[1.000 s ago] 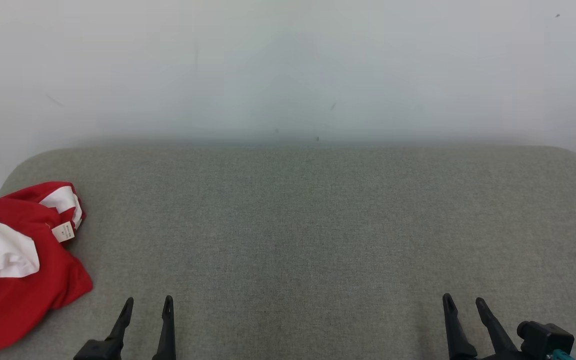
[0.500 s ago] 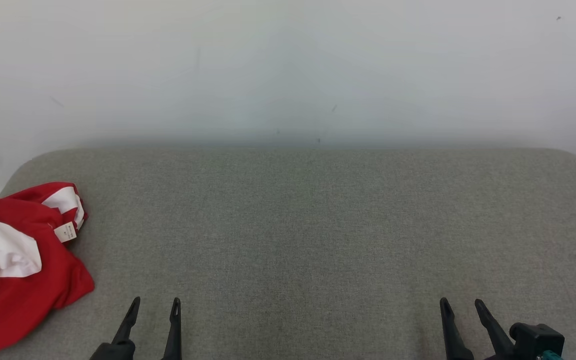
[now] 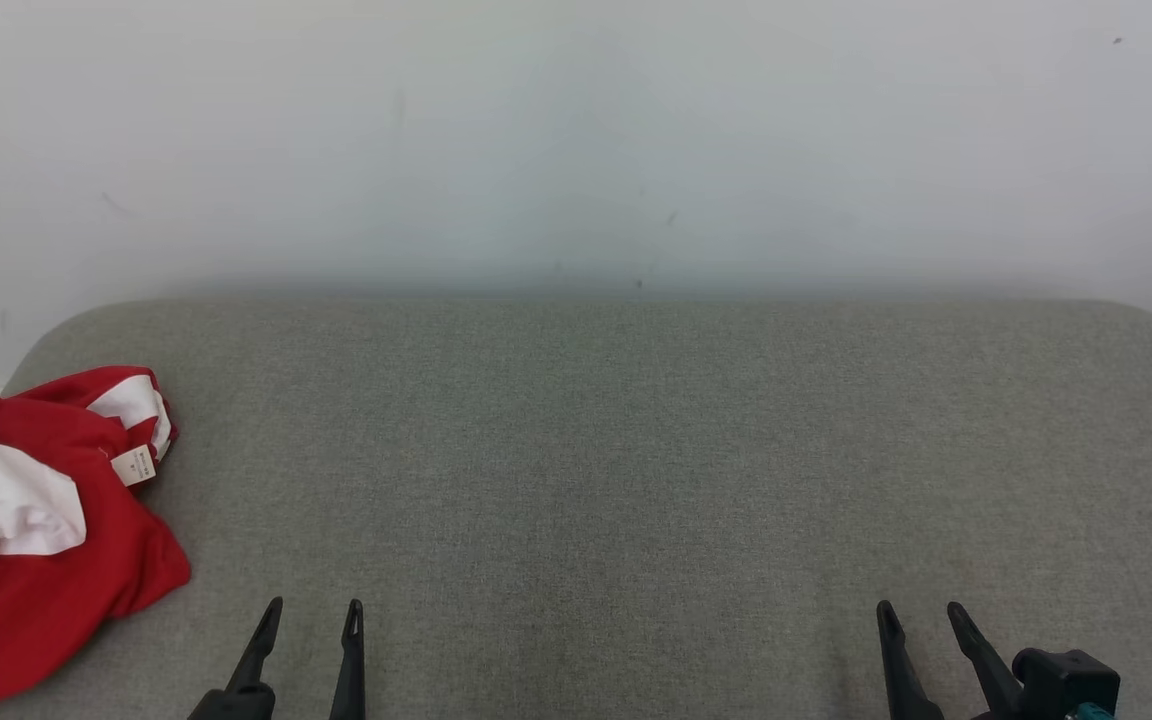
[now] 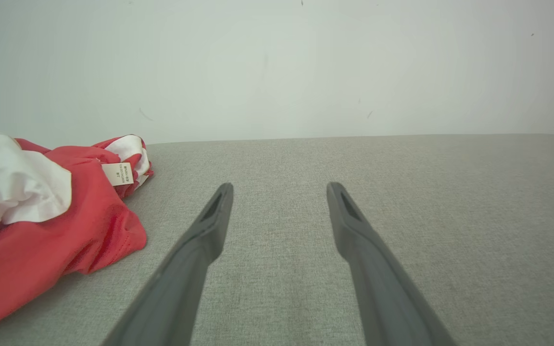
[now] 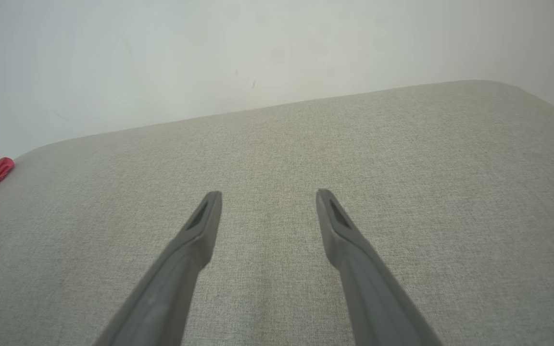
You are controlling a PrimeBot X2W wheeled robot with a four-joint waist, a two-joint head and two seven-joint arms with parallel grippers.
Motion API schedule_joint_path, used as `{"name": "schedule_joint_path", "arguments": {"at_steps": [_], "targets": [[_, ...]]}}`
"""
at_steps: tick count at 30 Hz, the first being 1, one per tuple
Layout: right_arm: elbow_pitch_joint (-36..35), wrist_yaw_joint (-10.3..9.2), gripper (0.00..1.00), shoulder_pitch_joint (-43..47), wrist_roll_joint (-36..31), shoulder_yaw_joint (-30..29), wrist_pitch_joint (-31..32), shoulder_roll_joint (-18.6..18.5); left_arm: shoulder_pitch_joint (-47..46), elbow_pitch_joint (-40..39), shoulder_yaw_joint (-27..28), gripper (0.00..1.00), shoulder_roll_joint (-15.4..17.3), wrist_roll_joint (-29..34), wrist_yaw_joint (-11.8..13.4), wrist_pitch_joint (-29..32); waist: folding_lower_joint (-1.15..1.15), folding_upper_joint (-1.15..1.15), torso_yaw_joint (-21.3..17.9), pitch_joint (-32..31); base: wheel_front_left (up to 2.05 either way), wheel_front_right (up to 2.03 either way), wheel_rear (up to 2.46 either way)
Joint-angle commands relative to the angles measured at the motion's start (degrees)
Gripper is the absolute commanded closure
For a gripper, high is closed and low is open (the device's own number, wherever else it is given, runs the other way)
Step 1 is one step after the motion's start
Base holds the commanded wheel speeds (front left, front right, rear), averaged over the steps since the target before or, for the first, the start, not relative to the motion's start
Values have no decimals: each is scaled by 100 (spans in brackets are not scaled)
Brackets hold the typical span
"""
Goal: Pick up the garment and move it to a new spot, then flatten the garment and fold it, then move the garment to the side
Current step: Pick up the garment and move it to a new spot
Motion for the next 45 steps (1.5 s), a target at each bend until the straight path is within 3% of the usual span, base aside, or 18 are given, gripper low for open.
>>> {"name": "schedule_joint_path", "arguments": {"at_steps": [1,7,13,31,45], "targets": [[9,-10,0,23,22,14,-41,-11,35,21,11,0,-16,23,-19,-26,0,0,0,-1,0,0,0],[38,-10,0,64,76,19,-62,-11,-6,70,66,0,-63,-38,-47,-26,0,0,72,-12,0,0,0],[-6,-10,0,30,39,80,-55,-10,-41,35,174,0,-87,-43,12,-26,0,0,420,-1,0,0,0],[362,-10,0,-61,326,446,-302,-7,285,-134,513,0,188,1,69,-26,0,0,2486,-121,0,0,0],[555,-10,0,-628,251,995,-210,-9,677,-662,936,0,122,-107,297,-26,0,0,2743,193,0,0,0]]}}
